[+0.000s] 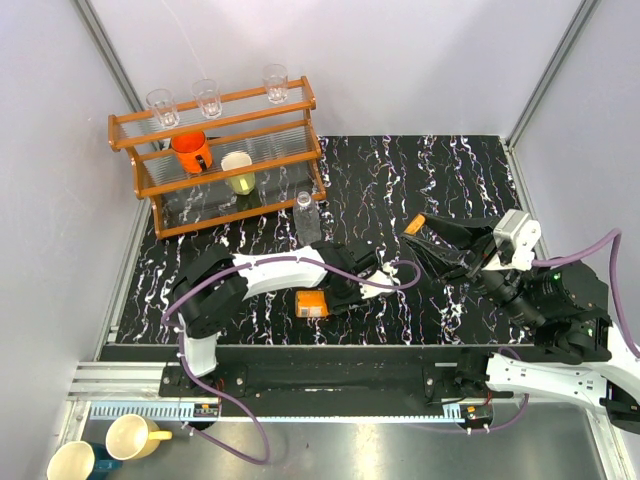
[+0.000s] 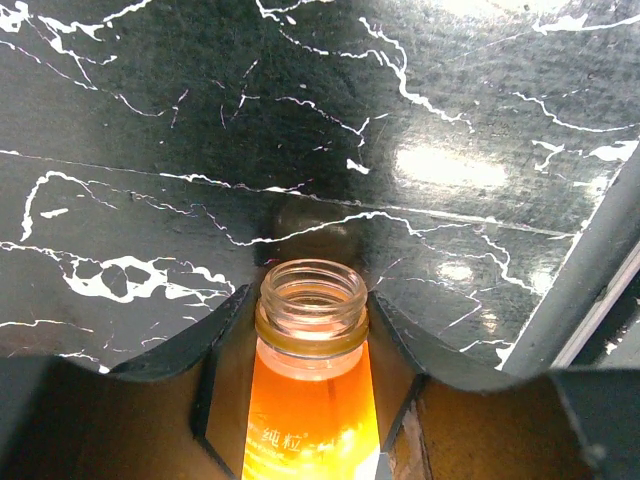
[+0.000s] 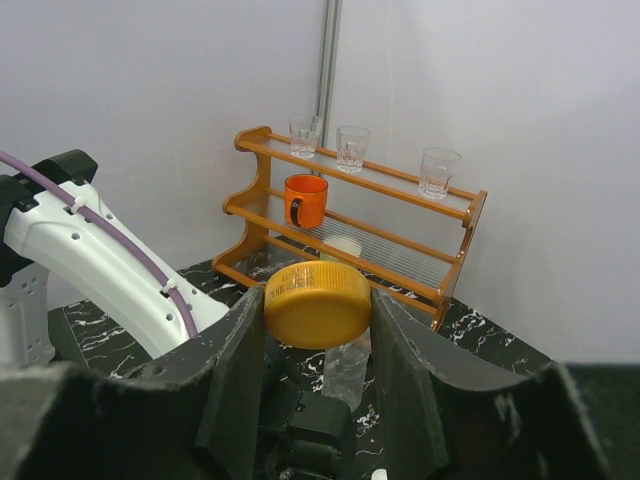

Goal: Screw on the bottle caps
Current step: Adjust the plastic bottle at the center of the board.

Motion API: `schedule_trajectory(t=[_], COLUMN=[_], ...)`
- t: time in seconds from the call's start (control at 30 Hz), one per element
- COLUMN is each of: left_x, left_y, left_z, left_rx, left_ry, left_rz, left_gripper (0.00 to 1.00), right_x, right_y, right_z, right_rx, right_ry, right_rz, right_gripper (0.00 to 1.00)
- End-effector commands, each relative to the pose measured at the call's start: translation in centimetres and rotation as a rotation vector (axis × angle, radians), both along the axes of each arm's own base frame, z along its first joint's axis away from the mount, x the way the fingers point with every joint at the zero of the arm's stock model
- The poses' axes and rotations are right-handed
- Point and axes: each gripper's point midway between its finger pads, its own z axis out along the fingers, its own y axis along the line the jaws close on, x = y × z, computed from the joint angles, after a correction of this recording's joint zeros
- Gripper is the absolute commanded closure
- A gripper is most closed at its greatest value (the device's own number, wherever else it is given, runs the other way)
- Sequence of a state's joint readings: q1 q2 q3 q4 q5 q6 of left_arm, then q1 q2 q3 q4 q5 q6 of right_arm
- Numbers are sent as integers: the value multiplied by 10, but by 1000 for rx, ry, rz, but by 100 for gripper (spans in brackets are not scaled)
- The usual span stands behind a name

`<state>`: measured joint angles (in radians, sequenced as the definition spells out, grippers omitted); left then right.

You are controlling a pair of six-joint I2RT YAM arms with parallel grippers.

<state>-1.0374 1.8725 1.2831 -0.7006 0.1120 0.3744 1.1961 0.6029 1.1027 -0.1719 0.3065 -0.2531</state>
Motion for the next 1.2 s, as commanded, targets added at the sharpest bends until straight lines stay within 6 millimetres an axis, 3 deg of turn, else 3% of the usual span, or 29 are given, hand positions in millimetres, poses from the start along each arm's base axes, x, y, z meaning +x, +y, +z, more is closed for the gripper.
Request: schedule_trajectory(t=[0.0, 0.1, 0.27, 0.47, 0.7, 0.8, 0.83, 1.17], left_x=[3, 0, -3, -6, -10, -12, -12, 2], left_y=[-9, -7, -4, -4, -7, -4, -3, 27], left_z=[10, 13, 27, 40, 48, 49, 51, 72], left_rx=[-51, -61, -101, -139, -170, -174, -177, -168], left_ry=[-14, -10, -24, -29, -18, -21, -24, -85], left_rz=[-5, -2, -2, -2, -7, -10, -14, 6], left_gripper=[92, 82, 47, 29, 20, 12, 1, 1], right_x=[-1, -1, -1, -1, 0, 0, 0, 0], right_y=[-10, -10, -11, -9, -9, -10, -10, -8], right_z=[10, 10, 9, 6, 7, 7, 7, 5], right_rx=[32, 33, 37, 28, 24, 22, 23, 17], right_ry=[4, 5, 12, 21, 22, 25, 26, 32], right_rz=[-19, -17, -18, -16, -18, -19, -20, -17], right_gripper=[66, 66, 63, 63, 63, 63, 63, 62])
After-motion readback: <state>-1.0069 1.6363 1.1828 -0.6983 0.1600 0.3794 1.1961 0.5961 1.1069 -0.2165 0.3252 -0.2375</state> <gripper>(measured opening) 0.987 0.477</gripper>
